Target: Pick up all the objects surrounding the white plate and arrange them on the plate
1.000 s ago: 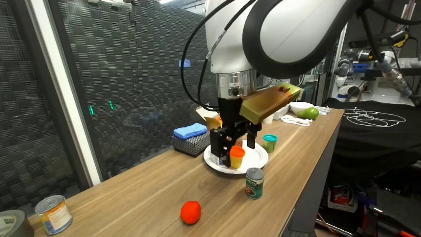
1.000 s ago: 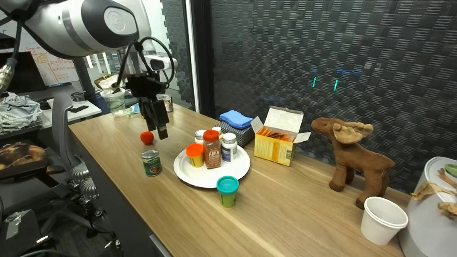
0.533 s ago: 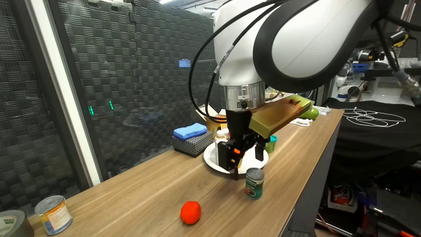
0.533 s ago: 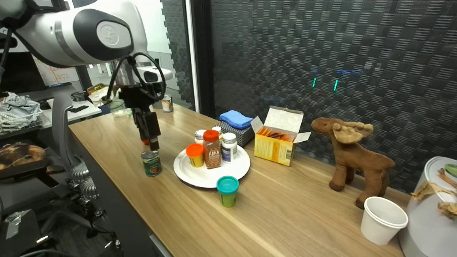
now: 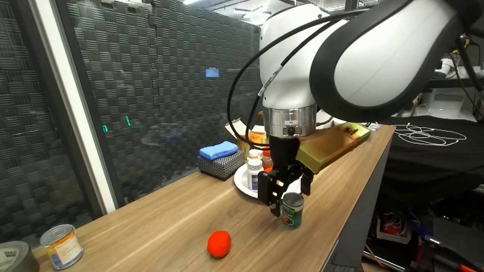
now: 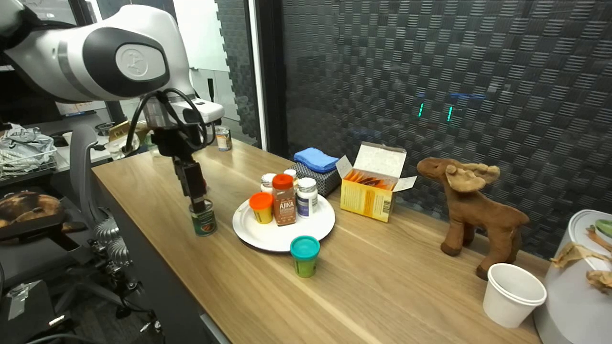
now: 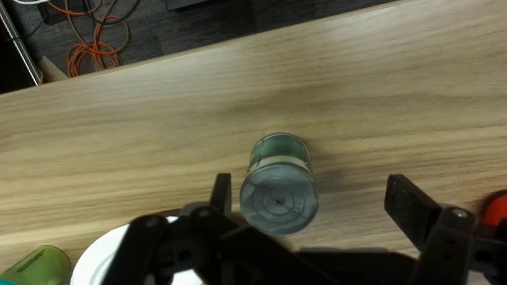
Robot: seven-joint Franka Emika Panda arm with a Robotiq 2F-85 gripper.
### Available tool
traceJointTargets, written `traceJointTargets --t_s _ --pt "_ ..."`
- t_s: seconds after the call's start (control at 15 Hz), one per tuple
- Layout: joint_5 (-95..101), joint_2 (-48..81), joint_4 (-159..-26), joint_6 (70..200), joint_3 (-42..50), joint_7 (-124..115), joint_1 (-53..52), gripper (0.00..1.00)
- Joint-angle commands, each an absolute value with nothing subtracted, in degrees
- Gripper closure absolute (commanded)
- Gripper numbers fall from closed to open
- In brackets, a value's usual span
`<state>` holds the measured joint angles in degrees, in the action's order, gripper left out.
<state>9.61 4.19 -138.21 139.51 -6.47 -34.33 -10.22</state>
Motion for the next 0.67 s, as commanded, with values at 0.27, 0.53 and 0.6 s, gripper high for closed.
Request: traceJointTargets --t_s 0.27,0.53,0.6 --pt "13.4 2.1 -140.7 143.4 -6.1 -39.7 -10.2 0.00" --pt "15.0 2.6 -140.4 143.2 -5.8 -41.2 -10.0 0.00" --pt "14.7 2.7 -140.3 143.2 -5.8 -41.1 -9.9 0.00"
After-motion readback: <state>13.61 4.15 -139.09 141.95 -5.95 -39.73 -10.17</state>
